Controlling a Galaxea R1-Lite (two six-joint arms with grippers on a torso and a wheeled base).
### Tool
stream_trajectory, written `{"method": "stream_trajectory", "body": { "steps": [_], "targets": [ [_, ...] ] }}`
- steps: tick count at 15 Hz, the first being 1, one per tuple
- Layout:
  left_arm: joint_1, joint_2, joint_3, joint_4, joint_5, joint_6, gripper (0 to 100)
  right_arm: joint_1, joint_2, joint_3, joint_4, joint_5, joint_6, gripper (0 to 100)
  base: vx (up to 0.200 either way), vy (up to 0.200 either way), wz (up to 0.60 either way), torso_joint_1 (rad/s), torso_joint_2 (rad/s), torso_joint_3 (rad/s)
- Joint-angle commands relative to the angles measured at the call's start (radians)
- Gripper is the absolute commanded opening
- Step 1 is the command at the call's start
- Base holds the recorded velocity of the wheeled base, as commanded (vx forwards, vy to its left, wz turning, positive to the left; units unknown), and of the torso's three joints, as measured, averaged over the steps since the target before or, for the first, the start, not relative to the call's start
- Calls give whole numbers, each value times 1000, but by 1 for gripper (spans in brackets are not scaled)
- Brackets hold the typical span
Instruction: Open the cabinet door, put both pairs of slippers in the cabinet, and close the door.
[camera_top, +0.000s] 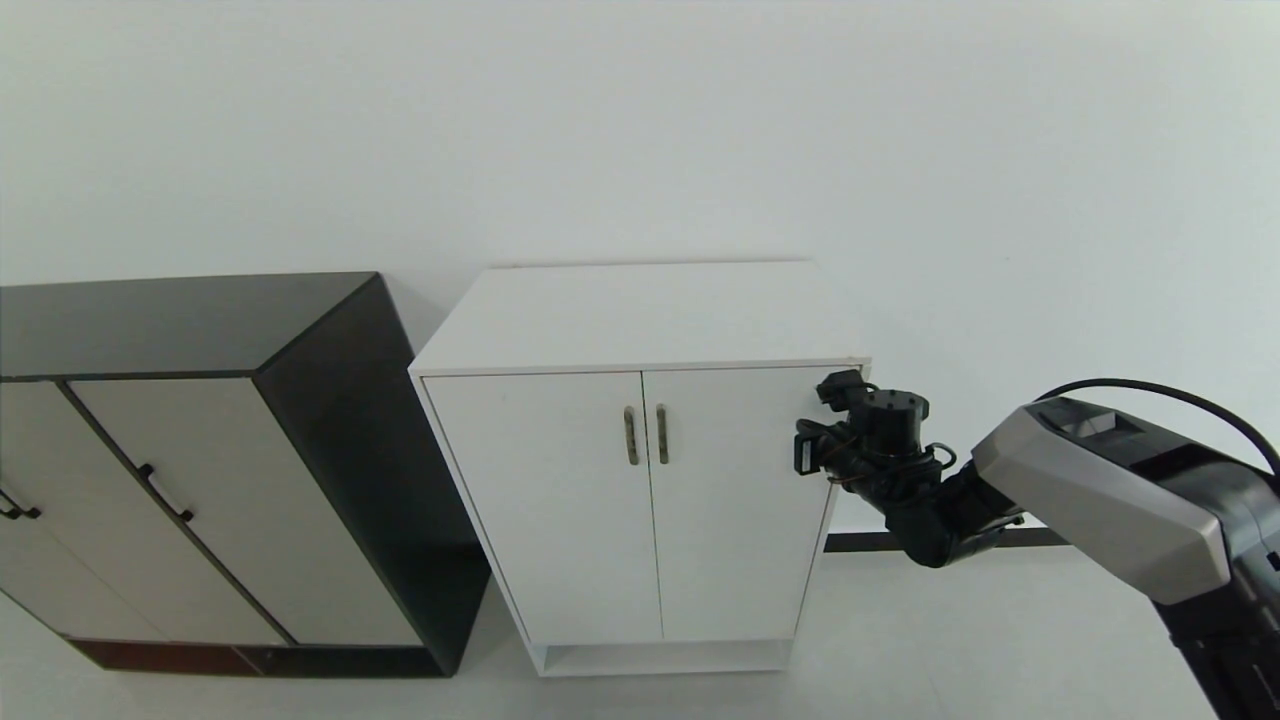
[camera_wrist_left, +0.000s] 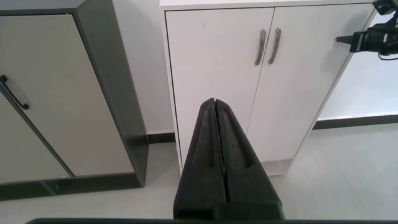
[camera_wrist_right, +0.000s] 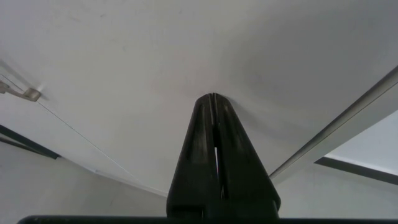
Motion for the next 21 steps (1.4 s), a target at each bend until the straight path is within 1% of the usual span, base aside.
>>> {"method": "stream_trajectory", "body": {
  "steps": [1, 2, 4, 5, 7, 9, 12, 14, 16, 17, 18, 20, 21],
  "targets": [
    [0, 1, 0, 0, 0, 0, 0, 1, 1, 5, -5, 0, 0, 0, 0, 0, 0, 0, 0, 0],
    [0, 1, 0, 0, 0, 0, 0, 1, -9, 18, -10, 0, -1, 0, 0, 0, 0, 0, 0, 0],
    [0, 1, 0, 0, 0, 0, 0, 7, -61, 82, -27, -1, -1, 0, 0, 0, 0, 0, 0, 0],
    [0, 1, 0, 0, 0, 0, 0, 8, -93, 110, -28, -20, -1, 0, 0, 0, 0, 0, 0, 0],
    [0, 1, 0, 0, 0, 0, 0, 8, -164, 190, -37, -142, 0, 0, 0, 0, 0, 0, 0, 0],
    [0, 1, 0, 0, 0, 0, 0, 11, -246, 357, -105, -167, -3, 0, 0, 0, 0, 0, 0, 0],
    [0, 1, 0, 0, 0, 0, 0, 13, -394, 570, -154, -265, -4, 0, 0, 0, 0, 0, 0, 0],
    [0, 1, 0, 0, 0, 0, 0, -1, -521, 734, -191, -276, -4, 0, 0, 0, 0, 0, 0, 0],
    [0, 1, 0, 0, 0, 0, 0, -29, -627, 875, -194, -290, -4, 0, 0, 0, 0, 0, 0, 0],
    [0, 1, 0, 0, 0, 0, 0, -47, -685, 944, -200, -290, -4, 0, 0, 0, 0, 0, 0, 0],
    [0, 1, 0, 0, 0, 0, 0, -76, -777, 1059, -203, -290, -4, 0, 0, 0, 0, 0, 0, 0],
    [0, 1, 0, 0, 1, -2, 0, -124, -912, 1202, -202, -290, -10, 0, 0, 0, 0, 0, 0, 0],
    [0, 1, 0, 0, 0, -2, 0, -130, -992, 1274, -195, -285, -12, 0, 0, 0, 0, 0, 0, 0]
  ]
}}
